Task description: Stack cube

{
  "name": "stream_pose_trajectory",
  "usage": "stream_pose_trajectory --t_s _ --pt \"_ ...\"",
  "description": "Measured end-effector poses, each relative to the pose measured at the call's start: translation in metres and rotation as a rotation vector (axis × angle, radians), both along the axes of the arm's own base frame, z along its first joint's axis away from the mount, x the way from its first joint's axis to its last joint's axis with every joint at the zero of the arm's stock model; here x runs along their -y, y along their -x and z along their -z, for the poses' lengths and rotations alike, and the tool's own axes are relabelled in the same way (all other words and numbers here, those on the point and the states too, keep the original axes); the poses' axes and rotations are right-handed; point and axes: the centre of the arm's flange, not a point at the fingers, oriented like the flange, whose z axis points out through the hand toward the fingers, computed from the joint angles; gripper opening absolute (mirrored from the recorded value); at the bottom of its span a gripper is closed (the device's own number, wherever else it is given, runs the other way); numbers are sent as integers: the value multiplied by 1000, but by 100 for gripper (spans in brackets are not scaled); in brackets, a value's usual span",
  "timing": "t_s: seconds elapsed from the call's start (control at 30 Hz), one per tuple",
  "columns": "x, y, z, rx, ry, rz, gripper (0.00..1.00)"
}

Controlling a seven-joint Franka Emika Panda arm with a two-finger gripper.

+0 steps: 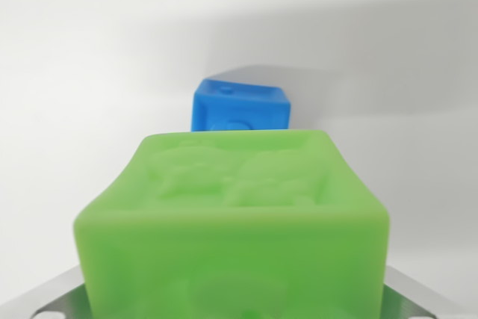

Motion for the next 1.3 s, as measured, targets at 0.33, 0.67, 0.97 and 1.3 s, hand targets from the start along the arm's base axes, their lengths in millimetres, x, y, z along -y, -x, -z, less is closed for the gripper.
stream_pose_trajectory --t_s 0.33,0.67,0.97,1.3 --pt "-1 0 33 -3 0 -1 0" --pt "-1 0 57 -4 0 -2 0" --pt "-1 1 76 -5 1 -2 0" --pt "-1 1 88 -5 1 -2 0"
